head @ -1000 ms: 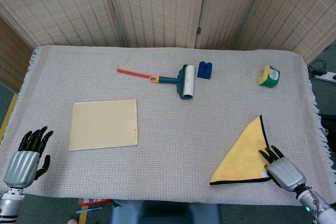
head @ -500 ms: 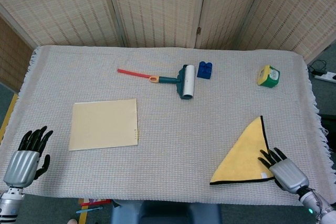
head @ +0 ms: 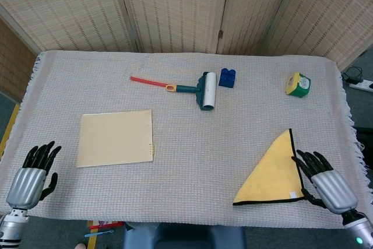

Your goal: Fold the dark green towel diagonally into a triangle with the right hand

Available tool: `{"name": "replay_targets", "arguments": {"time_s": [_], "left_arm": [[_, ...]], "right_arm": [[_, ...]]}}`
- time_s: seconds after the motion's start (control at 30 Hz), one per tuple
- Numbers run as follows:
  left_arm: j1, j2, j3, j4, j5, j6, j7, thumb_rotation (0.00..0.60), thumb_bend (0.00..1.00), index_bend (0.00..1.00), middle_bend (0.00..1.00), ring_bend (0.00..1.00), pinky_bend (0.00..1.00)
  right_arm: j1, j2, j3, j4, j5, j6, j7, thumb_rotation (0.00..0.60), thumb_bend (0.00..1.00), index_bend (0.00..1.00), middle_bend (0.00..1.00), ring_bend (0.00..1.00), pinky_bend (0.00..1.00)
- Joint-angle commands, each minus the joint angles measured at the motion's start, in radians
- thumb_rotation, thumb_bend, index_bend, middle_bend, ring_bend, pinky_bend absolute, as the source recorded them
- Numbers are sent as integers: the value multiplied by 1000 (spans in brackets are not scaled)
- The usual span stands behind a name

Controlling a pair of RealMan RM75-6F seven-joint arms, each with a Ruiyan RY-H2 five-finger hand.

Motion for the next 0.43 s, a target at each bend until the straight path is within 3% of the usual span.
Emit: {"name": "replay_targets", "arguments": {"time_s": [0.03, 0.13, 0.43], "left_arm": [[1, 6, 1, -15, -11, -10, 10, 600, 663, 0, 27, 0, 0], [3, 16, 5, -32, -16, -14, 15, 600, 663, 0, 28, 0, 0], [14, 31, 20, -66, 2, -2, 36, 600, 663, 0, 28, 0, 0]], "right_arm": [[-62, -47, 68, -37, 61, 103, -98, 600, 438, 0, 0, 0, 0], [-105, -93, 100, -34, 87, 176, -139, 600, 438, 0, 0, 0, 0], [-127, -80, 102, -55, 52, 186, -143, 600, 439, 0, 0, 0, 0]]}}
